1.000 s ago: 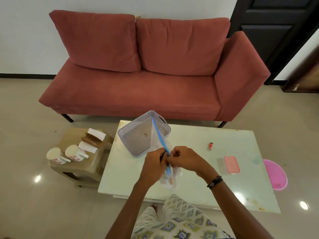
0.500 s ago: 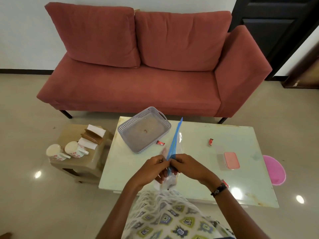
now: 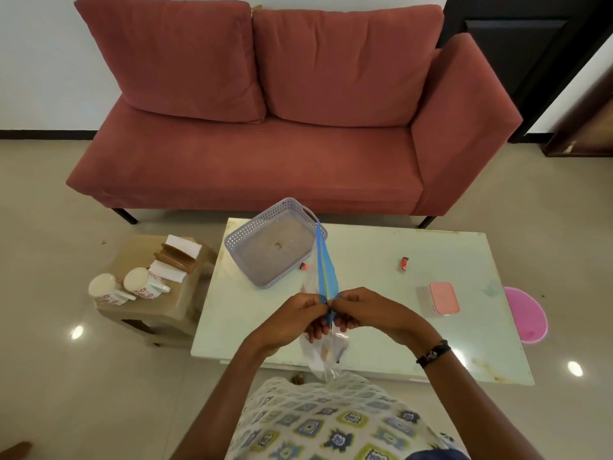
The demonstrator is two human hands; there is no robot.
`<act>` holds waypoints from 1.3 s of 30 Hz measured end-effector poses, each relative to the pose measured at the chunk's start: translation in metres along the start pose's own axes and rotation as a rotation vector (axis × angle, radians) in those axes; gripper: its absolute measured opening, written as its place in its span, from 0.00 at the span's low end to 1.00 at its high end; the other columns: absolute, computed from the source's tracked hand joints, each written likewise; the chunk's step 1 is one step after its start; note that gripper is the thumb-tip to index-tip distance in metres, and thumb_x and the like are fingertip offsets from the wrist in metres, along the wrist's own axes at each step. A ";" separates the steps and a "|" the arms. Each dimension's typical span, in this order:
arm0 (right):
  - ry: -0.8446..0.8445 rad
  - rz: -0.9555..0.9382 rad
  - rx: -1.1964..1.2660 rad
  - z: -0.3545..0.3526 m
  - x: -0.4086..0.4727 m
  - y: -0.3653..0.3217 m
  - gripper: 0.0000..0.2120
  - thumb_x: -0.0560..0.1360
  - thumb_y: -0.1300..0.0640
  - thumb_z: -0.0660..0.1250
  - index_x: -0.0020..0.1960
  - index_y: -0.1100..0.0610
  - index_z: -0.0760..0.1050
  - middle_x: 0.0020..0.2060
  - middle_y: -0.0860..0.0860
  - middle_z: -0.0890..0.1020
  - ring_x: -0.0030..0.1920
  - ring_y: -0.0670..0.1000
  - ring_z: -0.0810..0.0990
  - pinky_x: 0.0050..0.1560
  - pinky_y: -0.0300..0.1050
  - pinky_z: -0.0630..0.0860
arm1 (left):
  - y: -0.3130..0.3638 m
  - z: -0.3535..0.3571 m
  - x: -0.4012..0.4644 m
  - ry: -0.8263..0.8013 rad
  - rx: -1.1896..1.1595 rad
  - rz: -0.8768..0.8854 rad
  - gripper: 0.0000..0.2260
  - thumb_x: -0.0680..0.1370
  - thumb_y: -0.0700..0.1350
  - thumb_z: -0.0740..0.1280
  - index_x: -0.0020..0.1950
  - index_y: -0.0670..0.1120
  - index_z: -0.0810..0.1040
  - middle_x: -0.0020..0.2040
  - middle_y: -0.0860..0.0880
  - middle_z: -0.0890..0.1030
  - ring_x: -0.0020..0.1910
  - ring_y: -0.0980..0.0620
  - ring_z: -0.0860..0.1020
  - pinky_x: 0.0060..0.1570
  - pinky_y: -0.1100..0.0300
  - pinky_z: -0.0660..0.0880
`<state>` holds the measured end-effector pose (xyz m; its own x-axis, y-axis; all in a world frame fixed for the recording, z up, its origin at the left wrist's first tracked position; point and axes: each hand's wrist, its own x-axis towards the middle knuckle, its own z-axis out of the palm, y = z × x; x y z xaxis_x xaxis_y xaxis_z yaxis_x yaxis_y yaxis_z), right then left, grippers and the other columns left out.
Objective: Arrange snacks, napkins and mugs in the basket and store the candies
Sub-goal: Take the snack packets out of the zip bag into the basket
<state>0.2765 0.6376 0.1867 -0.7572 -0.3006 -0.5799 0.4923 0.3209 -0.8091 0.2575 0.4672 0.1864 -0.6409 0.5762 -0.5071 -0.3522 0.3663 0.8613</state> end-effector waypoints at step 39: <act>0.249 -0.278 -0.147 0.008 -0.020 0.022 0.14 0.77 0.60 0.59 0.35 0.68 0.66 0.29 0.55 0.67 0.31 0.50 0.63 0.34 0.42 0.62 | 0.011 0.008 0.024 0.200 0.186 0.132 0.12 0.76 0.39 0.61 0.32 0.43 0.69 0.29 0.46 0.70 0.25 0.57 0.65 0.29 0.66 0.64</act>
<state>0.3059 0.6437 0.1792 -0.9426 -0.1734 -0.2852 0.2006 0.3888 -0.8992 0.2436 0.4906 0.1830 -0.8009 0.4790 -0.3592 -0.1379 0.4362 0.8892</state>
